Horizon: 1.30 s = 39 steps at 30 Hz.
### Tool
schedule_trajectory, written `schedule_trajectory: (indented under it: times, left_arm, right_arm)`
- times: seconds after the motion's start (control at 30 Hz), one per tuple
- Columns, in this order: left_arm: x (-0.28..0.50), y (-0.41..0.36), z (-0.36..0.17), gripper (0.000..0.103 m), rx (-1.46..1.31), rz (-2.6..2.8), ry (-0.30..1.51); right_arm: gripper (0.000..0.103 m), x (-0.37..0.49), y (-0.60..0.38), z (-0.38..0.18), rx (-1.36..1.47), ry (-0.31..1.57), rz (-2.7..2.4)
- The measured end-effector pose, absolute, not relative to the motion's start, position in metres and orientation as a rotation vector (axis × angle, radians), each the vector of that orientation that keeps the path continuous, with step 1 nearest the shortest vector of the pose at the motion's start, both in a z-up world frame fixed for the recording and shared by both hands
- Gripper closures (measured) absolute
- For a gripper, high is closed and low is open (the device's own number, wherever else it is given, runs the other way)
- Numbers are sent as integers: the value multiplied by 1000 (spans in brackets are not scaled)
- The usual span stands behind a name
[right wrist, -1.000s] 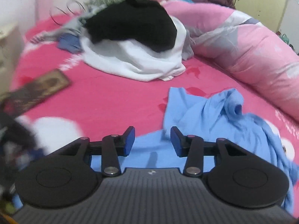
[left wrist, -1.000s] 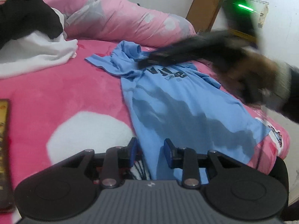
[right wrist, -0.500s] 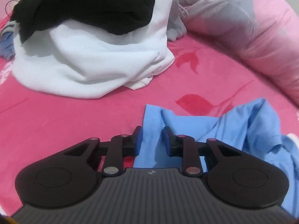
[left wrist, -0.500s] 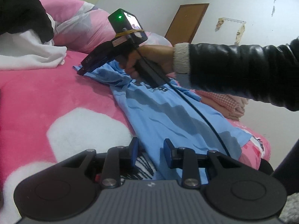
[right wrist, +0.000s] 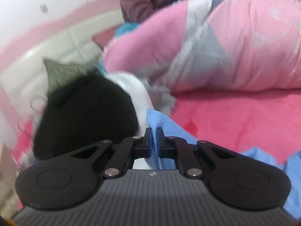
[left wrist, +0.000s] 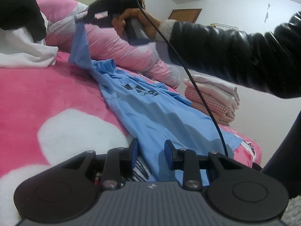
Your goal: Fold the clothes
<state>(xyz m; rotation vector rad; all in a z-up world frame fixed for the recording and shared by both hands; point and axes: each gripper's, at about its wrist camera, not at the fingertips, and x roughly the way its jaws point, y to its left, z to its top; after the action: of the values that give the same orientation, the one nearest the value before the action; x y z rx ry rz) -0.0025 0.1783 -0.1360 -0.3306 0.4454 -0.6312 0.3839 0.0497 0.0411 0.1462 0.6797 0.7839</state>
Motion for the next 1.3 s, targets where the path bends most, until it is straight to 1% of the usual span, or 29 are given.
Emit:
schedule_trajectory:
  times: [0.1, 0.27, 0.37, 0.4, 0.47, 0.53, 0.6, 0.67, 0.7, 0.77, 0.87, 1.0, 1.03, 1.13, 1.2, 1.27, 1.3]
  left_arm:
    - [-3, 178, -136, 73, -329, -634, 444]
    - [-3, 179, -137, 73, -335, -642, 443]
    - [0, 178, -138, 73, -336, -646, 442]
    - [0, 178, -138, 73, -336, -647, 441]
    - [1, 178, -138, 73, -338, -649, 441]
    - [1, 179, -139, 73, -338, -649, 441]
    - [1, 180, -139, 73, -338, -649, 440]
    - [1, 180, -139, 73, -337, -648, 439]
    - [1, 180, -139, 73, -336, -648, 439]
    - [2, 179, -139, 73, -334, -646, 438]
    - [1, 179, -139, 73, -331, -644, 437]
    - [-1, 179, -138, 73, -326, -642, 435]
    - [-1, 178, -138, 73, -324, -642, 434]
    - [-1, 176, -135, 73, -323, -642, 434]
    - [-2, 175, -133, 73, -323, -642, 433]
    - [-2, 174, -132, 73, -322, -641, 433]
    - [-2, 174, -132, 73, -322, -641, 433]
  right_arm:
    - [100, 394, 57, 44, 189, 669, 810]
    - [100, 418, 74, 29, 207, 699, 800]
    - [99, 431, 85, 9, 179, 726, 742]
    - [96, 436, 90, 0, 160, 738, 714]
    - [95, 439, 98, -15, 94, 769, 662]
    - [89, 437, 99, -20, 16, 766, 604]
    - [78, 434, 100, -24, -62, 760, 544]
    - [73, 421, 94, -12, -119, 688, 535]
    - [72, 412, 92, -5, -153, 653, 542]
    - [72, 390, 90, 8, -242, 582, 597]
    - [72, 348, 98, 7, -443, 551, 802]
    - [72, 302, 121, -27, -768, 564, 955]
    - [72, 300, 126, -35, -805, 572, 953]
    - [72, 306, 136, -52, -842, 622, 919]
    - [73, 317, 136, -55, -814, 643, 900]
    - [74, 323, 132, -55, -738, 676, 888]
    - [78, 326, 129, -55, -699, 692, 882]
